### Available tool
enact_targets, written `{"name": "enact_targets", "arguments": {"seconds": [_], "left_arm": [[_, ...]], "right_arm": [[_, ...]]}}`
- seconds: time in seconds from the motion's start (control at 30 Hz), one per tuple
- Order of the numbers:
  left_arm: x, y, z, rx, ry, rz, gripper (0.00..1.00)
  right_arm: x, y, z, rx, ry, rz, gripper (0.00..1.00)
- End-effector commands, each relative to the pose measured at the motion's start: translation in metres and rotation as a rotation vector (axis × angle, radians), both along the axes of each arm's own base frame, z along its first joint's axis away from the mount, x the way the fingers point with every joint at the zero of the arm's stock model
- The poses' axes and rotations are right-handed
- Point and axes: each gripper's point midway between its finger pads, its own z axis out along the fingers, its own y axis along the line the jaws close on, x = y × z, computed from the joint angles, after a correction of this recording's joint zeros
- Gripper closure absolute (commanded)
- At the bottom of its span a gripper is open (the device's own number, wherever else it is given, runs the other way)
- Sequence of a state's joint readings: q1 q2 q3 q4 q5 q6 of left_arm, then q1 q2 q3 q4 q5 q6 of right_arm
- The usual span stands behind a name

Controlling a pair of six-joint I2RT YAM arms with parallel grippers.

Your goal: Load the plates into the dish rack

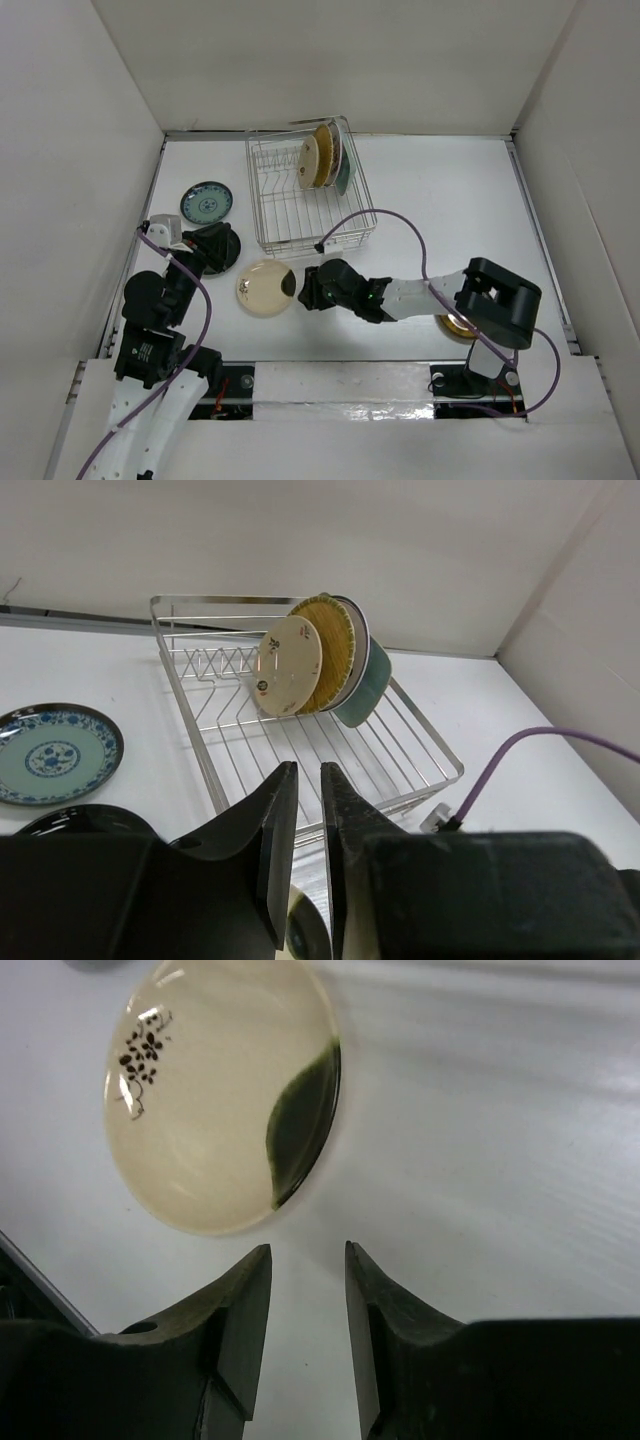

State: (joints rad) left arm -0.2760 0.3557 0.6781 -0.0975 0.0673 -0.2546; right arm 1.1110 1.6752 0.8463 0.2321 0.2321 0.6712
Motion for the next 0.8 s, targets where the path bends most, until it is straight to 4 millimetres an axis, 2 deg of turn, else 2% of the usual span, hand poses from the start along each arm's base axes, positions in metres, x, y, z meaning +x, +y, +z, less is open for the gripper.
{"name": "enact_targets", "arguments": {"seconds": [0.0, 0.03, 0.1, 0.13, 0.27, 0.37, 0.5, 0.6, 0.73, 0.77], "left_arm": [[-0.003, -0.004, 0.015, -0.018, -0.059, -0.023, 0.87], [-0.002, -0.005, 0.014, -0.016, -0.054, -0.028, 0.86], [-0.003, -0.005, 0.014, -0.016, -0.055, -0.030, 0.85], [-0.003, -0.005, 0.015, -0.017, -0.059, -0.030, 0.85], [-0.003, -0.006, 0.014, -0.015, -0.055, -0.036, 0.85], [-0.004, -0.006, 0.016, -0.017, -0.063, -0.034, 0.84], [-0.004, -0.006, 0.014, -0.016, -0.058, -0.036, 0.84], [-0.004, -0.006, 0.015, -0.016, -0.061, -0.039, 0.84], [-0.004, -0.006, 0.015, -0.015, -0.063, -0.039, 0.84], [-0.004, -0.006, 0.015, -0.014, -0.062, -0.037, 0.84]], "right_arm": [[-0.004, 0.038, 0.027, 0.268, 0.087, -0.009, 0.58], [-0.005, 0.041, 0.016, 0.268, 0.119, -0.016, 0.58], [-0.004, 0.046, 0.011, 0.288, 0.128, -0.017, 0.57], [-0.004, 0.046, 0.002, 0.286, 0.153, -0.036, 0.57], [0.001, 0.049, -0.007, 0.323, 0.183, -0.062, 0.57], [0.016, 0.042, -0.017, 0.321, 0.206, -0.141, 0.57], [0.025, 0.036, -0.039, 0.317, 0.263, -0.211, 0.59], [0.030, 0.035, -0.046, 0.327, 0.293, -0.252, 0.62], [0.031, 0.028, -0.055, 0.315, 0.313, -0.277, 0.84], [0.028, 0.023, -0.060, 0.305, 0.320, -0.284, 0.95]]}}
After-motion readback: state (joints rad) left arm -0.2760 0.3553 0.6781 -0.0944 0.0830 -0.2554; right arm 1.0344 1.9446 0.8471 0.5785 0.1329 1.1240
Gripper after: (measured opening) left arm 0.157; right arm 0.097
